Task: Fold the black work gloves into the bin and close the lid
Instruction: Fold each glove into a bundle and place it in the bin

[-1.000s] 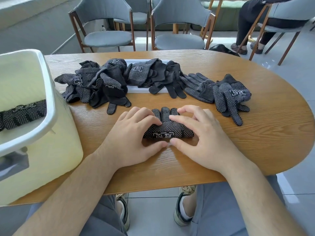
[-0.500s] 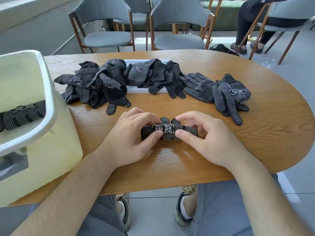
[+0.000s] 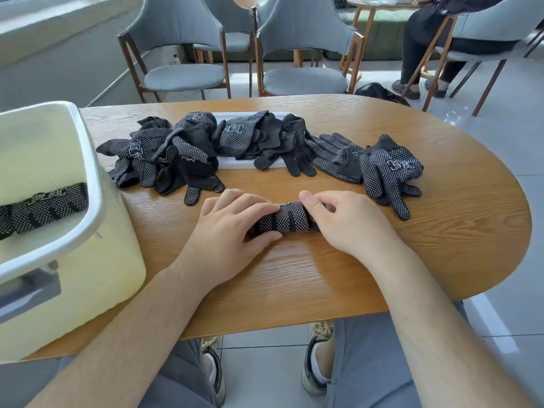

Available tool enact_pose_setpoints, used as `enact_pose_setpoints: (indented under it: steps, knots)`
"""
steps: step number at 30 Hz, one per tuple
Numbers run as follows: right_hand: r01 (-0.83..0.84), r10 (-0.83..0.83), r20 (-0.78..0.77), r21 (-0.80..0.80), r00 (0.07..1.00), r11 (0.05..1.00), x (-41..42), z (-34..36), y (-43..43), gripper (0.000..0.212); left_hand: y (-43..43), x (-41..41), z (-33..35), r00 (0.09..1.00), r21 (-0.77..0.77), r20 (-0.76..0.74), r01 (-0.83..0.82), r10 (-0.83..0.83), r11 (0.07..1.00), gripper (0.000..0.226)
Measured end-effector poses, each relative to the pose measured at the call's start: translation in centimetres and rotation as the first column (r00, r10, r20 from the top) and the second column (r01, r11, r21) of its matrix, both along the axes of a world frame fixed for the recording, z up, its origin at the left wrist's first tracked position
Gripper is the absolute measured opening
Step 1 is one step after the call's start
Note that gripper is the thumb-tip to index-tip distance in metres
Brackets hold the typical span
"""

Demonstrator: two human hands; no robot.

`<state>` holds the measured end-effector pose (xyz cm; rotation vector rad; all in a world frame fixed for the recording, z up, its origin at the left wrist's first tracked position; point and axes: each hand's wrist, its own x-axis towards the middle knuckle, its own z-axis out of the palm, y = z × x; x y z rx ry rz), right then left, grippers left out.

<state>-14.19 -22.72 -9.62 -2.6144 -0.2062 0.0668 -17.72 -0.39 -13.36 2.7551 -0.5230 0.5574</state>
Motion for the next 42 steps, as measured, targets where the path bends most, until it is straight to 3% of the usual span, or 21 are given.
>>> enact_pose_setpoints:
  steps: [3,5,8,11,14,17,20,22,24,27,29,31,35,42]
  knots:
    - [-0.020,0.031,-0.181,0.063,0.983,0.998,-0.1,1.1,0.3,0.055,0.0,0.0,-0.1,1.000,-0.005,-0.010,-0.012,0.012,1.000,0.047]
    - [0.009,0.064,-0.306,0.230,0.950,0.973,-0.3,1.4,0.7,0.049,0.1,-0.1,-0.1,1.000,-0.020,-0.017,-0.016,0.016,1.000,0.046]
    - [0.104,0.148,-0.427,0.513,0.892,0.852,-0.7,1.3,1.3,0.042,0.0,-0.2,0.1,1.000,-0.045,-0.028,-0.013,0.012,0.999,0.043]
    - [0.171,0.185,-0.443,0.649,0.877,0.741,-1.2,0.9,1.6,0.032,0.0,-0.3,0.1,0.998,-0.090,-0.062,-0.019,0.013,0.996,0.043]
    - [0.183,0.188,-0.416,0.702,0.890,0.688,-1.4,0.6,1.5,0.027,-0.2,-0.6,0.6,0.995,-0.177,-0.096,-0.023,0.006,0.984,0.049]
    - [0.178,0.197,-0.397,0.729,0.896,0.661,-1.4,0.5,1.3,0.026,-0.9,-1.7,1.8,0.975,-0.318,-0.164,-0.198,0.152,0.927,0.062]
    - [0.180,0.202,-0.393,0.743,0.897,0.645,-1.2,0.4,1.2,0.026,-1.3,-2.9,2.7,0.875,-0.352,-0.378,-0.438,0.302,0.828,0.069]
    - [0.189,0.205,-0.399,0.750,0.894,0.634,-1.2,0.4,1.1,0.026,-1.4,-3.1,3.2,0.800,-0.486,-0.570,-0.512,0.187,0.708,0.074]
    - [0.191,0.211,-0.401,0.756,0.891,0.626,-1.1,0.3,1.0,0.025,-1.7,-2.9,4.2,0.696,-0.627,-0.714,-0.592,-0.071,0.506,0.074]
    - [0.192,0.225,-0.402,0.768,0.888,0.611,-1.1,0.4,0.9,0.024,-2.2,-2.5,5.0,0.627,-0.707,-0.707,-0.639,-0.327,0.302,0.063]
    - [0.186,0.242,-0.397,0.780,0.886,0.598,-1.1,0.4,0.6,0.024,-2.4,-2.0,4.9,0.643,-0.737,-0.662,-0.652,-0.385,0.179,0.053]
    - [0.177,0.257,-0.386,0.794,0.886,0.582,-1.3,0.3,0.4,0.024,-2.7,-1.7,4.5,0.671,-0.760,-0.626,-0.640,-0.398,0.117,0.045]
    - [0.176,0.277,-0.364,0.831,0.889,0.527,-1.8,0.3,0.1,0.023,-3.1,-1.8,4.3,0.727,-0.809,-0.571,-0.576,-0.381,0.112,0.033]
    - [0.177,0.287,-0.273,0.931,0.918,0.320,-2.9,2.7,1.1,0.023,-3.4,-3.3,8.3,0.823,-0.836,-0.543,-0.515,-0.164,0.188,0.023]
